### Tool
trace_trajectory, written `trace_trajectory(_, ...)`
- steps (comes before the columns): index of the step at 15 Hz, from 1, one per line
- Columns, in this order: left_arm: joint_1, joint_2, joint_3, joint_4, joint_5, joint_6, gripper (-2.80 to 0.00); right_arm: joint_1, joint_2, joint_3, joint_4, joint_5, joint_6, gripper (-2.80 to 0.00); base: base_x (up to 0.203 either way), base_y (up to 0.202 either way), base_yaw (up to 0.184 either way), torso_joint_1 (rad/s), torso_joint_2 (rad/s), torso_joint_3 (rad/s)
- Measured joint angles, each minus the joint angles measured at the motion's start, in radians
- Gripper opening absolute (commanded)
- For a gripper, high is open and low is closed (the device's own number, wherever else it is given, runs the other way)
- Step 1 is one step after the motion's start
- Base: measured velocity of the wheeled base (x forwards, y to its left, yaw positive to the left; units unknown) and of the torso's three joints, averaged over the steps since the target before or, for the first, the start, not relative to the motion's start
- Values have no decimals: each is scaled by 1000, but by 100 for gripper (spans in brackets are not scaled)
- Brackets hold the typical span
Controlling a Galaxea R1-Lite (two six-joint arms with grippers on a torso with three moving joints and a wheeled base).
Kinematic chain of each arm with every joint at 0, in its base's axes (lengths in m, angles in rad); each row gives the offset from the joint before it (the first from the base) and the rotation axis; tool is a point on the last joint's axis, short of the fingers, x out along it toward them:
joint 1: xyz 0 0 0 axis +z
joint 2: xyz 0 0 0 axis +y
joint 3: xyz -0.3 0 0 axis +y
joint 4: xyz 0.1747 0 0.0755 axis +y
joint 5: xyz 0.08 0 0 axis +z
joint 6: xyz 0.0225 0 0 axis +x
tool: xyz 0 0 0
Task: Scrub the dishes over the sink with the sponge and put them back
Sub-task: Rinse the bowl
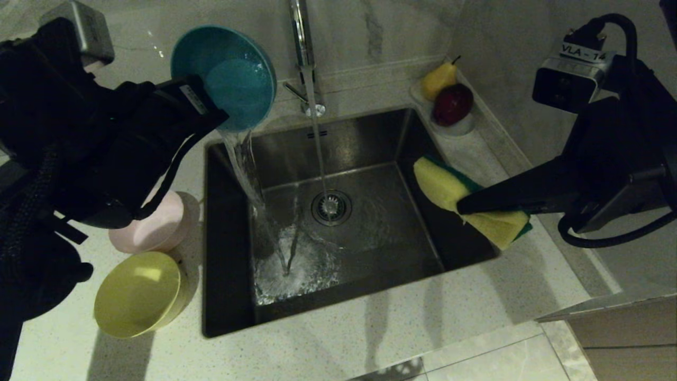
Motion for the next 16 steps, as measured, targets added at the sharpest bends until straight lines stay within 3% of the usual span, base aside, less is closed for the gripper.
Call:
trace_trajectory(2, 0, -34, 19, -22, -65, 1, -280, 0, -1, 0, 0, 0, 0, -280, 0, 0, 0, 0, 0, 0)
trace_trajectory(4, 3, -59, 27, -79, -84, 6, -280, 0, -3, 0, 0, 0, 1, -280, 0, 0, 0, 0, 0, 0)
trace_trajectory(7, 9, -78, 37, -178, -94, 65, -280, 0, -4, 0, 0, 1, 1, -280, 0, 0, 0, 0, 0, 0)
trace_trajectory(9, 9, -94, 40, -226, -139, 90, -280, 0, -5, 0, 0, 1, 1, -280, 0, 0, 0, 0, 0, 0)
trace_trajectory(16, 9, -142, 72, -348, -214, 90, -280, 0, 16, 17, -63, 5, 3, -280, 0, 0, 0, 0, 0, 0)
